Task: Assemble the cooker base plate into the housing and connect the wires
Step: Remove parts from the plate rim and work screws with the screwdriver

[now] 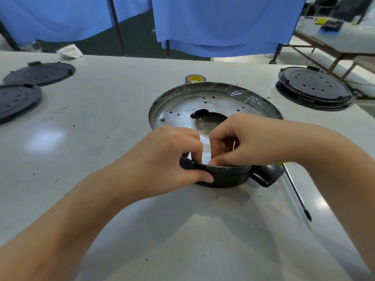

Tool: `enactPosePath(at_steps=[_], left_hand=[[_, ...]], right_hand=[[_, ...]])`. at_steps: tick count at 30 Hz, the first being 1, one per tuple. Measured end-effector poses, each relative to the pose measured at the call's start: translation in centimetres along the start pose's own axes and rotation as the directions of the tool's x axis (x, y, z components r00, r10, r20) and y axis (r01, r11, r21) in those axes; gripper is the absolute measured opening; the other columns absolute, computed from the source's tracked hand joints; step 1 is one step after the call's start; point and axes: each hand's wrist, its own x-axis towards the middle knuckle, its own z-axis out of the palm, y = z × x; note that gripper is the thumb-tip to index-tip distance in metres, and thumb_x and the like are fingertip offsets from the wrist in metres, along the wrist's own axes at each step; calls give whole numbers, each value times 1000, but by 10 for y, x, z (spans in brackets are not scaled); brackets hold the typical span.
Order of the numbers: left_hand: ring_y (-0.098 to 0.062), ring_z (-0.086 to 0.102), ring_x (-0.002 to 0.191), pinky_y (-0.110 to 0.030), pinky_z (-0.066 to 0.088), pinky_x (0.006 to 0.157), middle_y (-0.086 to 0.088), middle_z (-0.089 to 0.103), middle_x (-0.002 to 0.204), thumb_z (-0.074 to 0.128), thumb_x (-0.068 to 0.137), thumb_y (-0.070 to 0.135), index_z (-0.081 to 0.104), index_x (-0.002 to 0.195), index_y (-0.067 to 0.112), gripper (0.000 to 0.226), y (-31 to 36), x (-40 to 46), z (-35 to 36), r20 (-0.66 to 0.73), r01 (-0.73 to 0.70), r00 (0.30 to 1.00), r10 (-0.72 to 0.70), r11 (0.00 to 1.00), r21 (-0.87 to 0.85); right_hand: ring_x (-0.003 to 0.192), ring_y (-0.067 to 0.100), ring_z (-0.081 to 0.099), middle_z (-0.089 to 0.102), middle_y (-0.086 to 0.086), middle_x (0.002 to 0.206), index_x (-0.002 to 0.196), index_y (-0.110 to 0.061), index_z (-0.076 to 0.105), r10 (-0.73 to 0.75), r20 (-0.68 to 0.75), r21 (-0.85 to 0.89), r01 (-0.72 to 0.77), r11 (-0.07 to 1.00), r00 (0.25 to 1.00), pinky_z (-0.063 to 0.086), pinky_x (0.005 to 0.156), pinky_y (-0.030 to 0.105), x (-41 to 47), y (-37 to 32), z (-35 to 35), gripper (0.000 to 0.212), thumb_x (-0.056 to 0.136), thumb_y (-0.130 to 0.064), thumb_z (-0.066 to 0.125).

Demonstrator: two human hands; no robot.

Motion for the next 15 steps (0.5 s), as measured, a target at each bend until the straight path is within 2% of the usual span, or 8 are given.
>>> enactPosePath(at_steps=[4, 7, 11, 15], left_hand=[[-9, 45, 59, -40, 44, 57, 10, 53, 65, 75, 66, 45, 62, 61, 15, 32, 0, 0, 1, 5, -4, 1000, 4, 1000, -6], [-9, 46, 60, -40, 45, 58, 9, 55, 66, 74, 66, 45, 62, 62, 16, 32, 0, 0, 0, 11, 5, 1000, -5, 1000, -7], [-11, 49, 62, -39, 44, 60, 10, 56, 66, 73, 66, 49, 63, 63, 18, 32, 0, 0, 0, 20, 27, 999, -27, 1000, -4], [-12, 50, 62, -39, 45, 60, 10, 56, 66, 73, 67, 49, 62, 62, 20, 31, -1, -1, 0, 21, 22, 1000, -22, 1000, 0]], right_hand=[[47, 1, 44, 54, -12, 54, 57, -32, 59, 5, 0, -14, -5, 1000, 1000, 38, 49, 14, 2, -1, 2, 26, 80, -36, 70], [47, 1, 45, 55, -11, 56, 64, -31, 65, 4, 17, -15, -3, 1000, 1000, 38, 48, 13, 0, -1, -1, 19, 81, -39, 68], [49, -4, 52, 58, -22, 57, 71, -38, 71, 11, 14, -35, -11, 999, 1000, 36, 45, 6, -6, -2, -8, 14, 84, -40, 66], [52, -4, 53, 60, -22, 58, 71, -35, 72, 43, 45, -33, -41, 999, 998, 38, 48, 8, 0, -1, -7, 8, 79, -37, 72]])
